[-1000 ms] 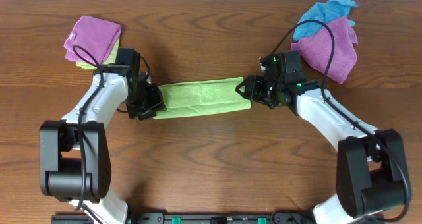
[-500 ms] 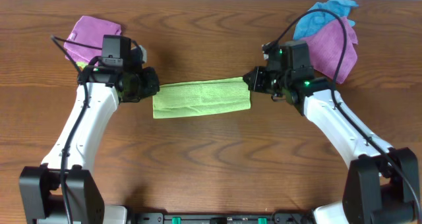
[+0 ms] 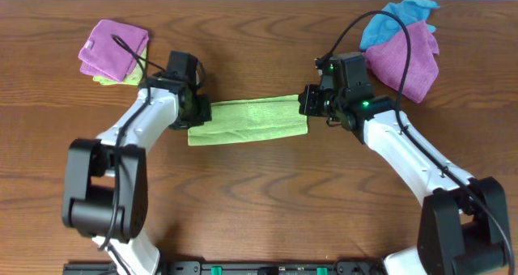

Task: Fold the cloth
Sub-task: 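Lay the folded strip down and open the right gripper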

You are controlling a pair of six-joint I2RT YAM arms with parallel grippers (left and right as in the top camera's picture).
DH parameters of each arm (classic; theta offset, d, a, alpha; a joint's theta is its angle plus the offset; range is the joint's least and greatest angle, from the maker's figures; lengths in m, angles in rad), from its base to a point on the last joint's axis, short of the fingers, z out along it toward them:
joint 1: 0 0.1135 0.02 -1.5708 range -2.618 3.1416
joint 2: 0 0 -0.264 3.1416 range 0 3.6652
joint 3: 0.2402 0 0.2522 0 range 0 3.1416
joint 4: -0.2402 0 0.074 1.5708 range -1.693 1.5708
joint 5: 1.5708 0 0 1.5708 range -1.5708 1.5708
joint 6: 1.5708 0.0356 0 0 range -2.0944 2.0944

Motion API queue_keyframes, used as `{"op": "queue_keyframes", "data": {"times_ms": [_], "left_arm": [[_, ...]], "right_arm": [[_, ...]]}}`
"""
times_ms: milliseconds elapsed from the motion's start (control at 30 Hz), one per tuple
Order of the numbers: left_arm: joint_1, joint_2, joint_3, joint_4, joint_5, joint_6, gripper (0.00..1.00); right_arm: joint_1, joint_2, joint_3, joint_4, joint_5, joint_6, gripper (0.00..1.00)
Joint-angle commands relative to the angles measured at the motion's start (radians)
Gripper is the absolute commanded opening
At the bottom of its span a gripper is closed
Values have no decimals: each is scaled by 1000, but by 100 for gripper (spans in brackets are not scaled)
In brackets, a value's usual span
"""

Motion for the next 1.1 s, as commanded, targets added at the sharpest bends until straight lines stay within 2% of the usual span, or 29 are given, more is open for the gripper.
{"op": "queue_keyframes", "data": {"times_ms": [0,167,367,700,1067], "left_arm": [[-1,52,9,-2,-29,-12,6],[-2,106,8,-29,-20,-60,6],[-20,108,8,-88,-18,-61,6],[-28,108,8,-85,-19,-61,6],[-28,108,8,-90,-19,-60,6]], "right_arm": [[6,11,6,-5,16,-45,1],[6,24,6,-31,26,-89,1],[5,82,6,-21,58,-108,1],[59,240,6,25,81,-119,1],[68,262,6,-244,89,-117,2]]}}
